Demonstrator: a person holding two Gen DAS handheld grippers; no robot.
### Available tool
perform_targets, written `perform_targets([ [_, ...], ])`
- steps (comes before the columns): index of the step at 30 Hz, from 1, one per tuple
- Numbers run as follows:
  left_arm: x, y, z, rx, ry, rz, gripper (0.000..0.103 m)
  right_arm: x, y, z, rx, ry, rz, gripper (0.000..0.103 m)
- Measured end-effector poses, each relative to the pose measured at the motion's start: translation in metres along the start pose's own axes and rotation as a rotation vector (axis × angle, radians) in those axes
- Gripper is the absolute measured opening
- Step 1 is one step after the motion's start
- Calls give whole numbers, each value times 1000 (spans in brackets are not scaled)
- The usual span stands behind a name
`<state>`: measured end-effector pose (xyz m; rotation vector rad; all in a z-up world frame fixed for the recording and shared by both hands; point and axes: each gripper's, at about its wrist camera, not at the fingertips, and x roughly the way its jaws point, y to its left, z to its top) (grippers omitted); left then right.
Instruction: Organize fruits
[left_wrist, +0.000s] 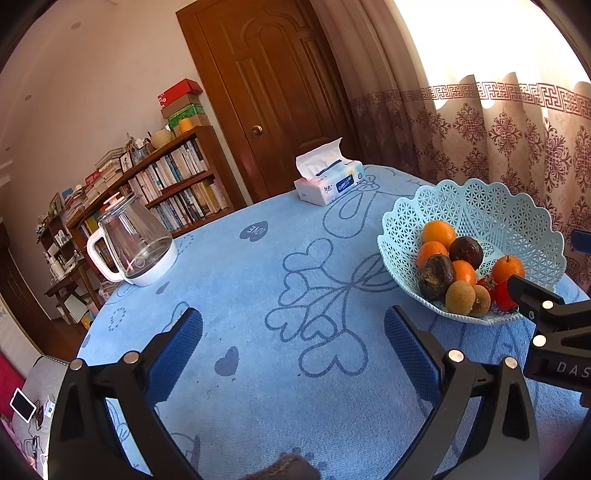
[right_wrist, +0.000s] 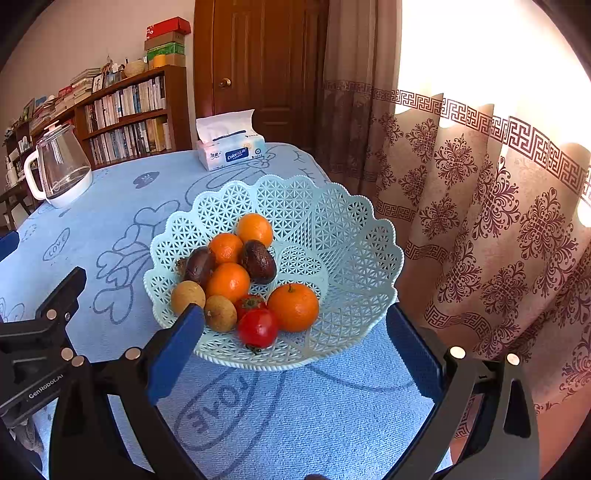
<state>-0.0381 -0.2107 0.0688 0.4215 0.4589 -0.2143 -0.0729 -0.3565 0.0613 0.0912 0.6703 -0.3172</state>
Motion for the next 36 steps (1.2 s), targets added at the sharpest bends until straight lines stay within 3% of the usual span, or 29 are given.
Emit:
perform_targets([
  [36, 2, -6, -5, 20, -6, -12, 98, 4, 1, -2, -10, 2, -10, 100],
])
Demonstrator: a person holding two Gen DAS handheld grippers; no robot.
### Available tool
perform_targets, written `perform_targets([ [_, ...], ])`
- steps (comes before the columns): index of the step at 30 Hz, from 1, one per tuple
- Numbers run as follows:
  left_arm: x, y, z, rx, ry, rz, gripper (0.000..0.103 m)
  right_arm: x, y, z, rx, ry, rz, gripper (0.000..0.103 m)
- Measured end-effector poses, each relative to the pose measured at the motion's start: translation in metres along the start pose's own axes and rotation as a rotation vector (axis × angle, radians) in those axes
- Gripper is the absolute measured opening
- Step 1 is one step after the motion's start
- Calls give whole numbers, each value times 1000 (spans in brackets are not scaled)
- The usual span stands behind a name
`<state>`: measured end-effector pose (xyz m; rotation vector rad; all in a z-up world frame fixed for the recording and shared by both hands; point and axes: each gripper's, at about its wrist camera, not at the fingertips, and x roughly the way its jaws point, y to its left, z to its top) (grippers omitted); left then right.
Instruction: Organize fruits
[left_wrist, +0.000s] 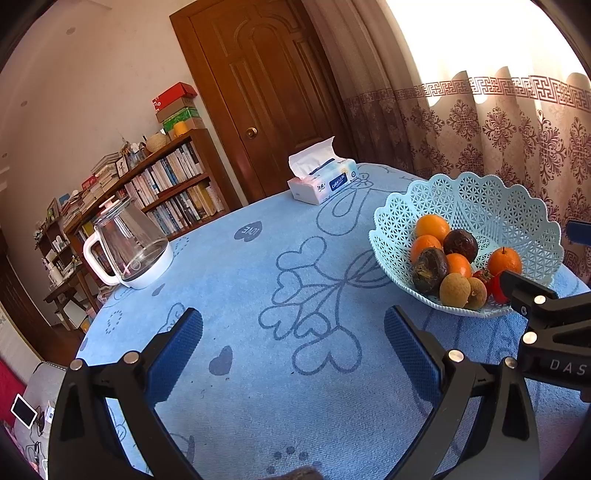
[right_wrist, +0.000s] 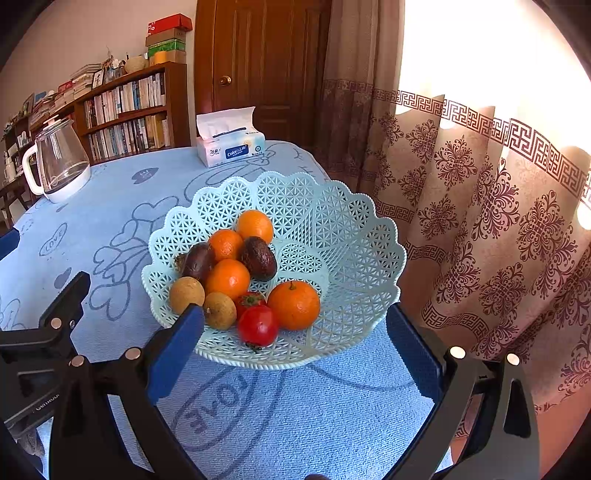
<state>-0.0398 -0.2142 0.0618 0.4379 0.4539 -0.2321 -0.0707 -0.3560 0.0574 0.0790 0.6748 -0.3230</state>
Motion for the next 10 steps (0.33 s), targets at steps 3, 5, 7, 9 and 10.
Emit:
perform_targets([
  [3, 3, 5, -1, -19, 31, -1, 98, 0, 2, -1, -1, -2, 0, 100],
  [5, 7, 10, -4, -41, 57, -7, 98, -1, 4, -1, -4, -3, 1, 100],
  [7, 11, 18, -9, -61, 86, -15, 98, -3, 6, -1, -8, -7, 5, 100],
  [9, 14, 27, -17, -82, 121, -20, 98, -6, 10, -1, -11, -12, 12, 100],
  [10, 16, 32, -21, -92, 139, -20, 98, -8, 13, -1, -14, -15, 18, 100],
])
